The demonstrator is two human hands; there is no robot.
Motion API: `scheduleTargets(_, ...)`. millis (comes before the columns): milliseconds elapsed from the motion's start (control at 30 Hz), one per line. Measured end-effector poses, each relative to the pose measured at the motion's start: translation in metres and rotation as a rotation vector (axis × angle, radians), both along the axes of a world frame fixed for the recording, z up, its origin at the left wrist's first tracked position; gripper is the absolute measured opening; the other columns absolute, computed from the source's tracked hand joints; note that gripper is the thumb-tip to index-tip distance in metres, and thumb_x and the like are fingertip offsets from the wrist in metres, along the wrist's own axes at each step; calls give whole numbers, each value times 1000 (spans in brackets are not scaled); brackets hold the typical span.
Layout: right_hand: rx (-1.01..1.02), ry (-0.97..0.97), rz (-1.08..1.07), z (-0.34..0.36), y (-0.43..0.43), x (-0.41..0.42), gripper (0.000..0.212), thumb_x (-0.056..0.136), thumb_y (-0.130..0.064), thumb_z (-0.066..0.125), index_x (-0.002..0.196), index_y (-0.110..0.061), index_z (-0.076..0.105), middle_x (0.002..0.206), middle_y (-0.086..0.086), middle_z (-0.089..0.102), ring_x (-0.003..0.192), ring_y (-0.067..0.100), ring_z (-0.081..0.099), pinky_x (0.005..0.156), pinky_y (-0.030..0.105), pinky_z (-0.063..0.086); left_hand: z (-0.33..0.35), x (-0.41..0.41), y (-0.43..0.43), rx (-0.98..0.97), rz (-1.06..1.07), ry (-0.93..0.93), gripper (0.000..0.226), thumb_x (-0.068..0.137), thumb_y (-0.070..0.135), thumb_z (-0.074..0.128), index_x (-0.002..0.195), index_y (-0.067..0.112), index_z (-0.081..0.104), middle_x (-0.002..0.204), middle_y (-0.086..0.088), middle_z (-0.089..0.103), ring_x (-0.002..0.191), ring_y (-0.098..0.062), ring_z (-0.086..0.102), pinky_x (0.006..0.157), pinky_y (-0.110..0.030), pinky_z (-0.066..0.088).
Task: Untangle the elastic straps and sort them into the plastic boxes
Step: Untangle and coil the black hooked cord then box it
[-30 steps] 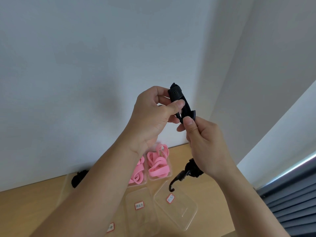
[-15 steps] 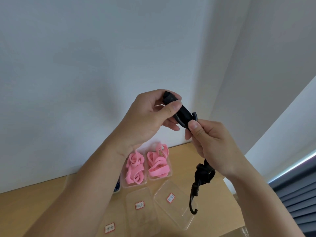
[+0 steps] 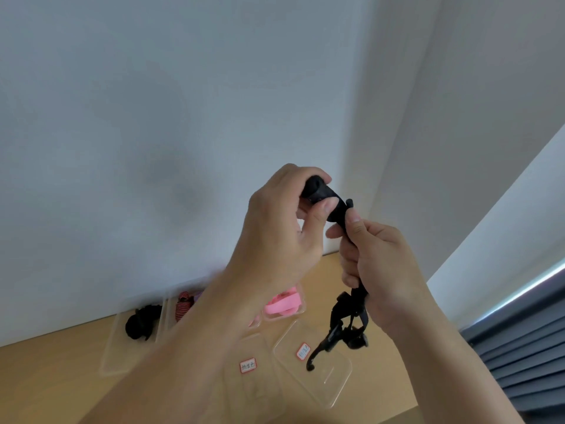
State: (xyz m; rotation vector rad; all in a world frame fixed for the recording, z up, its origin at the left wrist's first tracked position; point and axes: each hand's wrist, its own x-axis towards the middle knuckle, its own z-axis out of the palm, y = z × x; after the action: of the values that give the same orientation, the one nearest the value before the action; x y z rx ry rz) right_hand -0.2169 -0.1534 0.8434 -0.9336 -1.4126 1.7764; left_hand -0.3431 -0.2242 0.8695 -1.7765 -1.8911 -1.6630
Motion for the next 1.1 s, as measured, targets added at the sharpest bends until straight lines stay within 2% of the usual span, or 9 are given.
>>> scheduleTargets(133, 19, 28, -20, 7, -7, 5, 57, 108, -40, 41, 59, -24, 67, 53, -4, 33, 44, 12, 27, 41, 25, 29, -14, 17, 0, 117, 71, 180, 15, 94, 6, 66, 108, 0, 68, 94, -5, 60, 82, -12, 59, 72, -26, 53)
scheduleTargets(200, 105, 14, 3, 13, -11, 9, 63, 105, -53, 39, 53, -21, 57, 53, -4, 34, 45, 15, 30, 42, 26, 31, -22, 24, 1, 142, 97, 231, 14, 94, 2, 66, 107, -1, 70, 93, -7, 61, 82, -14, 58, 72, -23, 50)
scheduleTargets(300, 280, -37, 63, 19, -16, 16, 65, 91, -74, 47, 60, -17, 55, 56, -6, 33, 50, 18, 31, 46, 33, 29, -28, 31, 1, 197, 138, 221, 19, 93, -1, 64, 109, 1, 74, 92, -7, 64, 83, -16, 62, 72, -19, 49)
scheduleTargets(400, 385, -80, 136, 22, -11, 22, 76, 79, -72, 58, 80, 3, 51, 63, -1, 27, 57, 19, 27, 54, 38, 24, -31, 35, 0, 236, 169, 222, 22, 92, -1, 68, 113, 0, 75, 94, -7, 71, 86, -21, 70, 73, -26, 55)
scheduleTargets(567, 561, -181, 240, 30, -4, 32, 62, 73, -70, 66, 72, -10, 50, 58, -8, 34, 51, 11, 32, 48, 21, 29, -31, 34, -3, 331, 212, 202, 34, 76, -2, 88, 108, -3, 76, 89, -9, 76, 76, -23, 72, 65, -31, 57)
scheduleTargets(733, 657, -206, 199, 31, -8, 29, 57, 77, -69, 62, 72, -14, 49, 59, -9, 35, 53, 7, 35, 49, 17, 29, -25, 35, -5, 353, 181, 214, 42, 72, -11, 86, 112, -3, 75, 97, -6, 77, 80, -24, 72, 65, -34, 57)
scheduleTargets(867, 664, -184, 192, 33, -7, 31, 41, 85, -58, 57, 69, -22, 47, 56, -13, 37, 51, 6, 35, 49, 15, 30, -27, 43, -15, 249, 40, 56, 46, 84, 0, 63, 130, -1, 65, 113, -2, 74, 92, -18, 70, 75, -23, 55)
scheduleTargets(967, 643, -198, 202, 33, -1, 34, 40, 94, -44, 54, 77, -8, 51, 55, -13, 40, 49, 6, 34, 47, 17, 30, -29, 43, -22, 160, -165, -207, 47, 90, -5, 49, 133, 6, 64, 122, -2, 71, 96, -14, 71, 80, -23, 54)
scheduleTargets(1100, 748, -358, 276, 32, 4, 38, 41, 94, -46, 50, 80, -8, 55, 56, -8, 43, 47, 7, 33, 45, 18, 29, -27, 36, -24, 131, -271, -460, 34, 97, -11, 56, 122, 10, 67, 117, -1, 74, 113, -19, 70, 88, -21, 55)
